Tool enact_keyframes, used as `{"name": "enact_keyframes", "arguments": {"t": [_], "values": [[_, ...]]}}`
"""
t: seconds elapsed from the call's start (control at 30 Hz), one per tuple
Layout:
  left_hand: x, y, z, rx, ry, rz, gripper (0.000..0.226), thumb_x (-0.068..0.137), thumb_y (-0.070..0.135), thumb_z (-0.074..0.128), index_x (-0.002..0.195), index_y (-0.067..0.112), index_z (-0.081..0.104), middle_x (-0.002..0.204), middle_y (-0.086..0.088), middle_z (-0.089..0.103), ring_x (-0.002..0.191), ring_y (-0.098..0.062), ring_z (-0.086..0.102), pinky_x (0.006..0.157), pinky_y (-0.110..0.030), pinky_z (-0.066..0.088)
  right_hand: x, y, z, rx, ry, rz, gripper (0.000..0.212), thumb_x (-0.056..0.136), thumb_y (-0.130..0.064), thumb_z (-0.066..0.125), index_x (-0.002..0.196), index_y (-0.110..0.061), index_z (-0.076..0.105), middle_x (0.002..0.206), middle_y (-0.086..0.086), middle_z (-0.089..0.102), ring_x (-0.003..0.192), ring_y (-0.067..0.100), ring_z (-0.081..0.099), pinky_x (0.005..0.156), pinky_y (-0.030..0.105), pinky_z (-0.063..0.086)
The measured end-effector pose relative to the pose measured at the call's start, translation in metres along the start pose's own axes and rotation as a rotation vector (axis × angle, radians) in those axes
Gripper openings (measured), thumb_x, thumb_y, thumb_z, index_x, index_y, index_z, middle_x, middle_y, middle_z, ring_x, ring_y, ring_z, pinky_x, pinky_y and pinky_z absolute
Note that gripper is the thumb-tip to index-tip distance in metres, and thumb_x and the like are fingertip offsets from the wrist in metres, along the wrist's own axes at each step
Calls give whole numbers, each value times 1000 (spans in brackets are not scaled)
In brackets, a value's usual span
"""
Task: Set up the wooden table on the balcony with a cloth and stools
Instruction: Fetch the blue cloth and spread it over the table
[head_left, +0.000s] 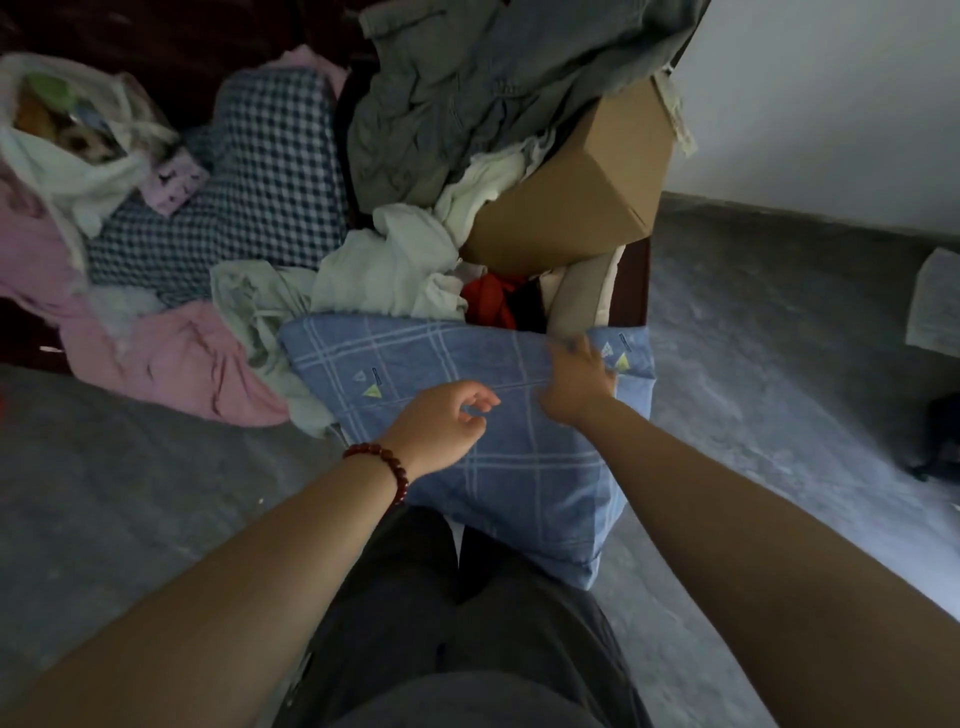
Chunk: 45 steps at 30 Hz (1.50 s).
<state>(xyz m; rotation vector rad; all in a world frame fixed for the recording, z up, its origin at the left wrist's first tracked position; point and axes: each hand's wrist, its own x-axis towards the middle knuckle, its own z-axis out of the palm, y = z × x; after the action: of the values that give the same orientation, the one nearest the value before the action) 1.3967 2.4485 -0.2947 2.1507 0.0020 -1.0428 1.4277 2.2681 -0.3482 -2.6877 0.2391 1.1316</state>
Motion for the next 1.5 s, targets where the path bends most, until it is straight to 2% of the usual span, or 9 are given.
{"name": "enact_keyframes", "arguments": {"t": [0.17,0.3,0.57,0.77,0.9,1.03,1.13,1.3,1.5], "values": [[-2,14,-1,-23,35,-14,24,93,15,50,114,24,58,111,8,61,99,-10,60,85,-26,51,-9,7,10,125,-88,92,65,87,-28,56,143,-15,24,135,15,49,127,35,43,105,50,34],[-9,20,-5,-35,54,-27,23,94,17,50,113,25,59,113,3,61,93,-13,63,79,-28,53,-23,6,28,135,-126,52,53,90,-27,50,139,-18,34,143,11,42,136,35,32,113,54,18],[-20,18,-6,-37,79,-32,24,94,18,50,117,22,59,115,5,61,101,-8,57,83,-22,47,-20,7,20,142,147,-109,41,88,-12,50,129,-15,52,137,9,38,128,29,36,101,46,36],[-26,6,1,-58,84,-51,25,93,15,50,114,22,60,113,7,62,101,-6,57,87,-24,48,-1,1,45,-91,113,-121,65,93,-14,42,151,-20,14,151,4,31,139,25,24,107,45,24],[-31,2,2,-65,82,-57,23,93,17,50,112,25,59,112,9,61,102,-6,56,90,-26,47,-1,-6,43,-218,12,14,36,93,-14,40,126,-23,53,129,2,56,125,24,44,102,45,26],[-32,5,-3,-55,62,-40,25,93,16,49,113,27,58,111,11,60,98,-4,57,85,-23,48,-14,-5,33,-234,113,-136,32,89,-18,47,119,-23,59,125,2,52,123,25,42,99,43,28],[-33,11,-9,-62,53,-4,23,93,15,49,111,26,58,109,12,60,100,-3,55,83,-20,46,-31,-4,24,41,188,-271,21,92,-17,47,107,-9,59,111,13,60,108,32,54,89,36,36],[-40,30,-30,-13,34,97,22,93,12,49,109,23,59,111,9,61,103,-7,56,84,-19,43,-73,-18,7,537,175,-66,20,99,-16,37,106,-5,51,95,16,60,87,30,56,73,34,39],[-49,47,-56,19,44,237,24,91,11,51,105,30,56,106,12,57,97,-7,55,74,-16,43,-117,-35,-5,905,420,58,30,96,-30,49,69,-18,46,65,-3,50,62,10,48,60,23,37]]}}
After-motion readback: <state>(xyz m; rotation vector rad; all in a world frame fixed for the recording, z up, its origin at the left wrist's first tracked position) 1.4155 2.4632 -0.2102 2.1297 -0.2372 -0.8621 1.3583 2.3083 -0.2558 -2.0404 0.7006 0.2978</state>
